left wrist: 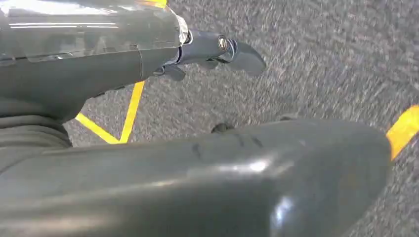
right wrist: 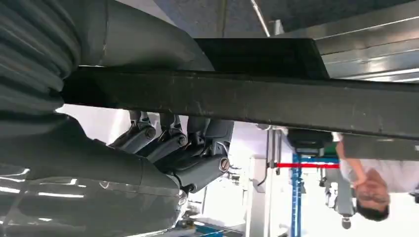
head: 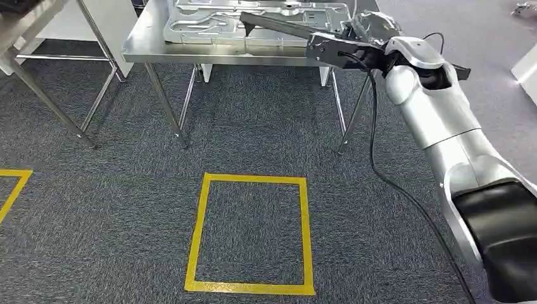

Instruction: Take the parts from the cabinet and place them on the table.

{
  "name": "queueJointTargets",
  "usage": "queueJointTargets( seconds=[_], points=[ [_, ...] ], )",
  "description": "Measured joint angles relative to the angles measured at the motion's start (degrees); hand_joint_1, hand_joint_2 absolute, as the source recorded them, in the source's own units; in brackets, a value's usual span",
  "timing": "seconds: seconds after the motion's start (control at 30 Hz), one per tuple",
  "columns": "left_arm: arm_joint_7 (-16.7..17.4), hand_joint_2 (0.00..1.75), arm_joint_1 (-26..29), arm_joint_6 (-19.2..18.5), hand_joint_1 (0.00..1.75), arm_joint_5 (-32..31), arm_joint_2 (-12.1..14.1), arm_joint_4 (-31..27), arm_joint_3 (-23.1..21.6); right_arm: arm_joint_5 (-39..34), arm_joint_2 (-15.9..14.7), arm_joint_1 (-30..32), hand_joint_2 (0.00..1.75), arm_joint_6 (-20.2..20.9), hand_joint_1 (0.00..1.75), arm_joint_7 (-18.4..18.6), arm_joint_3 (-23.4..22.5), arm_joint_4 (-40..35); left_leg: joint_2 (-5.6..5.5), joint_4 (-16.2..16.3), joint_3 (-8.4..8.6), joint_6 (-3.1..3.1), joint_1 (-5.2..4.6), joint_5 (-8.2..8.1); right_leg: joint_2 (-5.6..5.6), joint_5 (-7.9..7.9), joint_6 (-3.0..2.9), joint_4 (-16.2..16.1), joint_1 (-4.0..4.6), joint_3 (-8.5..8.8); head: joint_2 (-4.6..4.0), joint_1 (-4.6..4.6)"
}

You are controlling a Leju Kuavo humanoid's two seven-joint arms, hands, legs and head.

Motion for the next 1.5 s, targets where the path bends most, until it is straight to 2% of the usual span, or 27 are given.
queueJointTargets(
  seconds=[0.07,0.13,0.17,0.2,0.23,0.3,0.33,0.37,0.4,0.47,0.53,0.57,0.67,0.7,0.73,0.83,0.9,0.97,1.03,1.07,1.17,1.2,1.23,1.3,1.37,1.4,1.5],
  points=[
    [0.0,0.00,-0.2,0.0,0.00,0.0,0.1,0.0,0.0,0.0,0.0,-0.7,1.75,0.0,1.75,-0.2,0.6,0.4,0.01,-0.6,0.67,0.35,0.03,-0.12,-0.16,-2.19,0.60,4.5,-0.38,-1.98,0.00,0.02],
    [-0.1,0.00,-0.2,-0.2,0.00,-0.2,0.1,0.0,0.0,0.0,-0.2,-1.0,1.75,0.0,1.75,-0.3,0.9,1.0,0.00,-0.6,1.08,0.54,0.09,-0.51,-0.23,-5.68,1.20,13.8,-1.00,-7.27,0.00,0.02],
    [-0.2,0.00,-0.2,-0.5,0.00,-0.4,0.1,0.0,-0.1,0.1,-0.2,-0.9,1.75,0.1,1.75,-0.3,1.2,1.2,-0.03,-0.5,1.31,0.46,0.15,-0.76,-0.25,-6.06,1.48,17.0,-1.34,-9.51,0.00,0.02],
    [-0.2,0.00,-0.1,-0.7,0.00,-0.5,0.1,0.0,-0.1,0.2,-0.2,-0.9,1.75,0.1,1.75,-0.3,1.5,1.5,-0.06,-0.4,1.62,0.34,0.26,-1.04,-0.32,-5.02,1.72,17.5,-1.62,-10.48,0.00,0.02],
    [-0.4,0.00,-0.1,-1.0,0.00,-0.6,0.1,0.0,-0.1,0.4,-0.3,-0.8,1.75,0.0,1.75,-0.3,1.7,1.7,-0.07,-0.4,2.02,0.19,0.34,-1.41,-0.37,-2.66,1.93,15.3,-1.89,-10.04,0.00,0.02],
    [-0.6,0.00,-0.1,-1.6,0.00,-0.8,0.1,0.0,-0.2,0.6,-0.7,-0.8,1.75,-0.1,1.75,-0.4,2.1,1.7,-0.09,-0.1,3.20,-0.35,0.62,-2.39,-0.73,4.11,2.25,5.1,-2.29,-5.91,0.00,0.02],
    [-0.7,0.00,0.0,-1.8,0.00,-1.0,0.2,0.0,-0.2,0.8,-1.1,-0.7,1.75,-0.2,1.75,-0.5,2.1,1.8,-0.12,-0.1,3.42,-0.77,0.62,-2.85,-1.23,5.30,2.44,1.3,-2.37,-4.39,0.00,0.04],
    [-0.7,0.00,-0.2,-2.0,0.00,-1.1,0.3,0.0,-0.2,0.9,-1.3,-0.7,1.75,-0.5,1.75,-0.7,2.2,1.7,-0.19,0.2,3.31,-1.15,0.27,-3.05,-1.22,4.70,2.25,0.6,-1.60,-3.88,0.00,0.07],
    [-0.7,0.00,-0.2,-2.1,0.00,-1.2,0.3,0.0,-0.3,1.1,-1.5,-0.5,1.75,-0.7,1.75,-0.8,2.3,1.7,-0.15,0.0,3.24,-1.47,0.31,-3.04,-1.03,4.17,1.49,0.4,-1.59,-3.87,0.00,0.02],
    [-0.7,0.00,-0.2,-2.2,0.00,-1.6,0.3,0.0,-0.4,1.7,-2.0,0.5,1.75,-1.4,1.75,-1.5,2.6,1.6,0.06,-0.4,3.64,-2.12,0.36,-3.32,-0.74,3.81,0.82,0.3,-1.33,-3.90,0.00,0.02],
    [-0.5,0.00,-0.2,-2.2,0.00,-1.7,0.4,0.0,-0.7,2.2,-2.2,1.1,1.75,-2.0,1.75,-2.1,2.6,1.1,0.21,0.7,3.73,-2.77,0.49,-4.35,-0.62,3.50,-0.19,-0.2,-1.88,-2.85,0.00,0.00],
    [-0.5,0.00,-0.2,-2.3,0.00,-1.8,0.4,0.0,-0.8,2.4,-2.4,1.1,1.75,-2.6,1.75,-2.3,2.6,1.1,0.18,3.6,2.32,-2.82,0.47,-5.71,-0.62,3.19,-0.66,-0.2,-1.87,-2.57,0.00,-0.07],
    [-0.5,0.00,-0.2,-2.7,0.00,-2.2,0.5,0.0,-1.3,2.9,-2.4,2.8,1.75,-3.5,1.75,-3.6,2.7,0.7,0.15,17.9,-5.94,-2.93,0.49,-10.44,-0.30,2.08,-1.47,-0.2,-1.26,-1.58,0.00,-0.07],
    [-0.5,0.00,-0.2,-2.9,0.00,-2.4,0.5,0.0,-1.4,2.9,-2.4,3.6,1.75,-3.6,1.75,-3.8,2.7,0.6,0.15,19.3,-7.25,-2.85,0.49,-9.88,-0.19,1.71,-1.50,-0.2,-1.05,-1.07,0.00,-0.07],
    [-0.5,0.00,-0.2,-3.0,0.00,-2.5,0.5,0.0,-1.5,3.0,-2.4,4.4,1.75,-3.6,1.75,-3.9,2.8,0.5,0.14,18.0,-7.20,-2.64,0.45,-8.03,-0.10,1.30,-1.53,-0.2,-0.83,-0.41,0.00,-0.04],
    [-0.6,0.00,-0.2,-3.1,0.00,-2.8,0.7,0.0,-1.6,3.0,-2.3,5.5,1.75,-3.9,1.75,-4.1,2.9,-0.4,0.06,3.1,-1.71,-1.05,-0.16,1.44,0.12,-0.19,-1.34,-0.2,-0.47,1.70,0.00,-0.04],
    [-0.7,0.00,-0.3,-3.1,0.00,-2.8,1.0,0.0,-1.6,3.1,-2.3,5.5,1.75,-4.5,1.75,-4.2,2.9,-0.5,0.10,0.8,-0.14,-0.46,-0.59,-0.30,0.31,-0.68,-0.67,-0.2,-0.28,1.88,0.00,-0.04],
    [-0.7,0.00,-0.3,-3.1,0.00,-2.8,1.0,0.0,-1.6,3.1,-2.3,5.9,1.75,-4.5,1.75,-4.2,2.9,-0.8,0.10,0.2,0.07,0.09,-0.59,-0.56,0.26,-0.22,0.10,-0.2,-0.32,2.24,0.00,-0.05],
    [-0.7,0.00,-0.2,-3.2,0.00,-2.9,1.0,0.0,-1.7,3.1,-2.3,6.3,1.75,-4.7,1.75,-4.2,2.9,-1.3,0.07,-0.8,1.69,0.53,-0.21,-0.64,0.09,-0.76,0.39,0.8,-0.55,2.18,0.00,0.00],
    [-0.7,0.00,-0.2,-3.3,0.00,-3.1,1.0,0.0,-1.7,2.9,-2.3,6.3,1.75,-5.1,1.75,-4.3,2.9,-1.7,0.06,-1.1,2.20,0.81,-0.17,-0.83,-0.02,-1.34,0.74,3.0,-0.61,0.92,0.00,-0.02],
    [-0.7,0.00,-0.3,-4.0,0.00,-4.2,1.1,0.0,-2.4,2.5,-2.2,7.8,1.75,-7.2,1.75,-4.0,2.5,-3.1,-0.08,-1.1,3.43,0.98,-0.13,-1.95,-0.07,-5.33,1.71,14.4,-1.27,-6.73,0.00,0.02],
    [-0.7,0.00,-0.2,-4.4,0.00,-4.7,1.1,0.0,-2.8,2.6,-2.1,9.3,1.75,-7.2,1.75,-3.3,2.1,-4.1,-0.24,-1.1,4.24,0.87,0.01,-2.57,-0.13,-5.69,2.04,16.6,-1.52,-8.97,0.00,0.02],
    [-0.7,0.00,-0.2,-4.6,0.00,-4.9,1.1,0.0,-3.0,2.6,-2.0,10.3,1.75,-7.1,1.75,-2.9,1.8,-4.8,-0.34,-1.1,4.87,0.74,0.15,-3.03,-0.20,-5.11,2.15,16.2,-1.65,-9.59,0.00,0.02],
    [-0.7,0.00,-0.1,-5.3,0.00,-5.9,1.2,0.0,-3.5,2.1,-1.7,12.4,1.75,-5.7,1.75,-1.9,1.1,-6.8,-0.52,-1.1,6.81,0.21,0.42,-4.45,-0.53,-0.56,2.44,9.7,-2.14,-8.47,0.00,0.02],
    [-0.7,0.00,0.0,-5.6,0.00,-6.5,1.2,0.0,-4.2,0.8,-1.2,14.2,1.75,-3.9,1.75,-1.4,0.3,-8.9,-0.57,-1.3,8.07,-0.60,0.56,-5.92,-1.26,7.46,2.43,0.0,-2.38,-5.83,0.00,0.04],
    [-0.7,0.00,-0.2,-5.7,0.00,-6.7,1.3,0.0,-4.5,0.1,-0.6,14.9,1.75,-2.9,1.75,-1.2,0.2,-9.9,-0.60,-1.2,8.59,-1.18,0.54,-6.60,-1.49,5.56,1.86,0.2,-1.77,-5.94,-0.02,0.07],
    [-0.5,0.00,-0.6,-5.7,0.00,-6.8,1.4,0.0,-4.8,-1.4,1.9,16.7,1.75,-0.1,1.75,-1.0,0.2,-12.7,0.00,-1.8,10.32,-2.35,0.42,-6.93,-0.97,5.35,0.24,0.0,-1.63,-5.28,0.00,0.18]
  ],
)
